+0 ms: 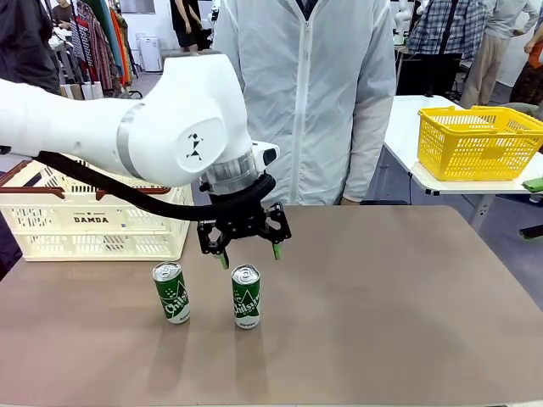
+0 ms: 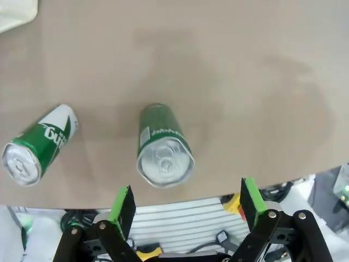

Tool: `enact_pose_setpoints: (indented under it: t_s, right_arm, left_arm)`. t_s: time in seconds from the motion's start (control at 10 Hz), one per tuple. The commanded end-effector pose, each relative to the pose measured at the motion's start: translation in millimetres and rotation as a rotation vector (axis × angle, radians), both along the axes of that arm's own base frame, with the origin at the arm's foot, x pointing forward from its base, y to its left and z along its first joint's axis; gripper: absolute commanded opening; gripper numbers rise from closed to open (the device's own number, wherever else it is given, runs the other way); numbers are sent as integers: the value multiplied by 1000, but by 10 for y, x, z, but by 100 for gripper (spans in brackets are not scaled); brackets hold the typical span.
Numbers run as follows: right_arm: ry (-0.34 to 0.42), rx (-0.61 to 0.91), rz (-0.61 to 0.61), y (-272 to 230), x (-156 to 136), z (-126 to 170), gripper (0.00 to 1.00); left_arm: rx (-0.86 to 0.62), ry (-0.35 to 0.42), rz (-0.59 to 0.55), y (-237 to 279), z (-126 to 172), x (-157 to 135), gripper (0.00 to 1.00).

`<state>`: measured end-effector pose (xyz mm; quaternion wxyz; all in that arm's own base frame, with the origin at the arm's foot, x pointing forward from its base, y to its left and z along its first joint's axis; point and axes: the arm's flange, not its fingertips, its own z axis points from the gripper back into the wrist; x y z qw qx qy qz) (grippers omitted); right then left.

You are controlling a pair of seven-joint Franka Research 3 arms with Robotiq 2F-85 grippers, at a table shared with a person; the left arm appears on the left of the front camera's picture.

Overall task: Place the drinks into the Shopping basket.
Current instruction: Pick up one drink and place it into the Shopping basket.

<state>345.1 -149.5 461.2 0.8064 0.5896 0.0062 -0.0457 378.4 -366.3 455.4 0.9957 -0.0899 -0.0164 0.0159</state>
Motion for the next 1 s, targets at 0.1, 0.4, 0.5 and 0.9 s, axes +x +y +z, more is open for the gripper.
enact_pose_setpoints:
  t_s: [0.1, 0.4, 0.5, 0.9]
  right_arm:
    - [17, 3, 0, 1, -15, 55, 100]
    - [17, 3, 0, 1, -15, 55, 100]
    - [17, 3, 0, 1, -15, 55, 100]
    - [17, 3, 0, 1, -15, 55, 100]
  left_arm:
    - [56, 26, 72, 41, -220, 118, 100]
    - [46, 106, 20, -24, -460, 94, 100]
    - [40, 113, 8, -32, -519, 73, 100]
    - [94, 92, 4, -26, -557, 97, 100]
